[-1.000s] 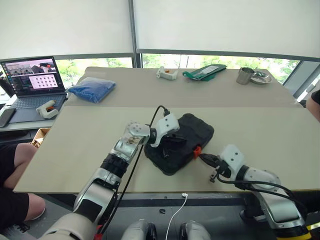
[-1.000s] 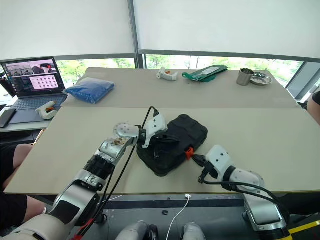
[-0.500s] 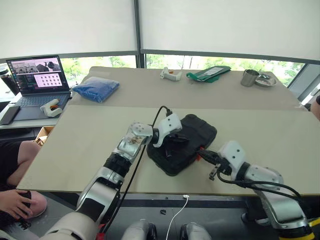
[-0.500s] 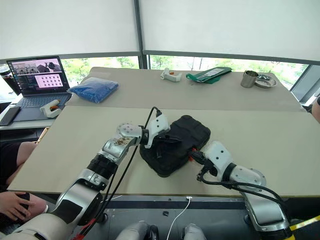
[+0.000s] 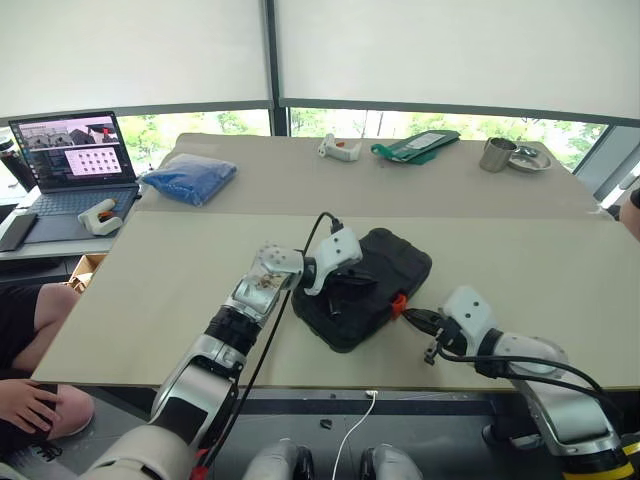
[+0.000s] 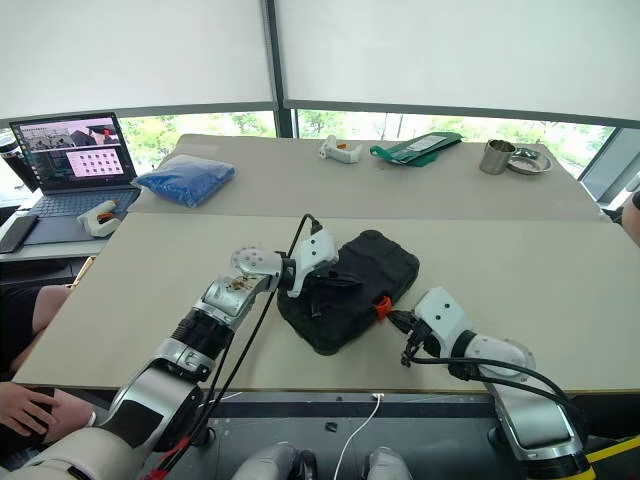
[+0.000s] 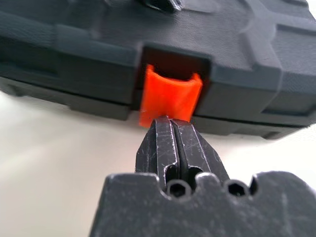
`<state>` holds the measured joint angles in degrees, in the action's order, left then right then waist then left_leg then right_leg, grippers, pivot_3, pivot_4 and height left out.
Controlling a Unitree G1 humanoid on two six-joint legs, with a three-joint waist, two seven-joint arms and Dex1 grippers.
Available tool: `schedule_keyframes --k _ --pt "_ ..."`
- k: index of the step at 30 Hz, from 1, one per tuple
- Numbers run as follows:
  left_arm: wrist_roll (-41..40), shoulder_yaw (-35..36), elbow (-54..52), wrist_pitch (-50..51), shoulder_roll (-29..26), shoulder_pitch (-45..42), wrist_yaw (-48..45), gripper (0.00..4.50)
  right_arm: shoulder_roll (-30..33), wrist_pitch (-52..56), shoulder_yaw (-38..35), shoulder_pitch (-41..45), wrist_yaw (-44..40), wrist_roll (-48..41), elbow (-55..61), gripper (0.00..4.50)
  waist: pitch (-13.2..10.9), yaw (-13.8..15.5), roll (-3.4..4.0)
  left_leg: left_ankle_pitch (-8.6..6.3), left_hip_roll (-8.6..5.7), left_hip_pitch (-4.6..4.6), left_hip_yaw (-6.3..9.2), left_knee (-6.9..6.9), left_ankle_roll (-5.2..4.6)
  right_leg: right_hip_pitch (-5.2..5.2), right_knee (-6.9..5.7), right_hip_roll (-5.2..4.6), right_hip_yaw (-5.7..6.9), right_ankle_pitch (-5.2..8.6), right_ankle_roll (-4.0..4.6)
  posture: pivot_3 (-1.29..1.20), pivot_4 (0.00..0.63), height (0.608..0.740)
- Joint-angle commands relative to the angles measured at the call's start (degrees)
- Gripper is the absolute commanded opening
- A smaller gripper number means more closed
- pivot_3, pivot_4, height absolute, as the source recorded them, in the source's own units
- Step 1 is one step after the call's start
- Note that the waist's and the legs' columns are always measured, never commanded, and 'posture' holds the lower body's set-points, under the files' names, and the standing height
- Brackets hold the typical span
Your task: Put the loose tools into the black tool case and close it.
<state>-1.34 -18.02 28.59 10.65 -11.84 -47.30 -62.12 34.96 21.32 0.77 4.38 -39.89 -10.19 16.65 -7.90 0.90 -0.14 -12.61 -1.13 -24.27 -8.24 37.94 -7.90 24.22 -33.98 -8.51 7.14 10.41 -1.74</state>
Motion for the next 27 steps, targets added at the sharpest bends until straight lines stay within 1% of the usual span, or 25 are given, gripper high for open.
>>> schedule_keyframes --k 1,6,14,27 --pt "2.62 -3.55 3.74 2.86 -0.19 3.16 -0.49 0.07 -0.16 -2.05 2.05 3.54 -0.67 1.31 -0.74 0.0 0.0 -0.28 0.0 0.01 0.01 0.01 0.0 0.0 0.02 0.0 -0.01 0.0 0.0 0.0 -0.01 0.0 0.15 0.74" --pt "2.36 -3.05 3.51 3.32 -0.26 3.02 0.28 0.07 -2.53 -1.0 2.92 6.5 -1.33 0.17 -3.0 0.0 0.03 -0.72 -0.05 0.01 0.08 0.05 0.01 0.0 0.02 0.0 -0.01 0.0 0.04 -0.03 -0.05 0.0 0.15 0.74" --pt "2.45 -3.08 2.89 4.37 -1.01 3.79 0.35 0.07 -5.2 2.08 5.27 8.73 -2.93 -0.6 -2.86 0.0 0.05 -1.62 -0.07 0.01 0.11 0.1 0.0 -0.07 0.03 0.02 -0.03 0.0 0.03 -0.03 -0.05 0.0 0.15 0.74" --pt "2.56 -3.0 2.11 5.42 -1.18 4.61 0.98 0.07 -8.39 8.76 5.48 12.29 -2.98 -1.34 -5.58 0.0 0.07 -2.0 -0.1 -0.06 0.15 0.4 0.05 -0.16 0.22 0.07 -0.01 -0.02 0.04 -0.03 -0.05 0.0 0.15 0.74"
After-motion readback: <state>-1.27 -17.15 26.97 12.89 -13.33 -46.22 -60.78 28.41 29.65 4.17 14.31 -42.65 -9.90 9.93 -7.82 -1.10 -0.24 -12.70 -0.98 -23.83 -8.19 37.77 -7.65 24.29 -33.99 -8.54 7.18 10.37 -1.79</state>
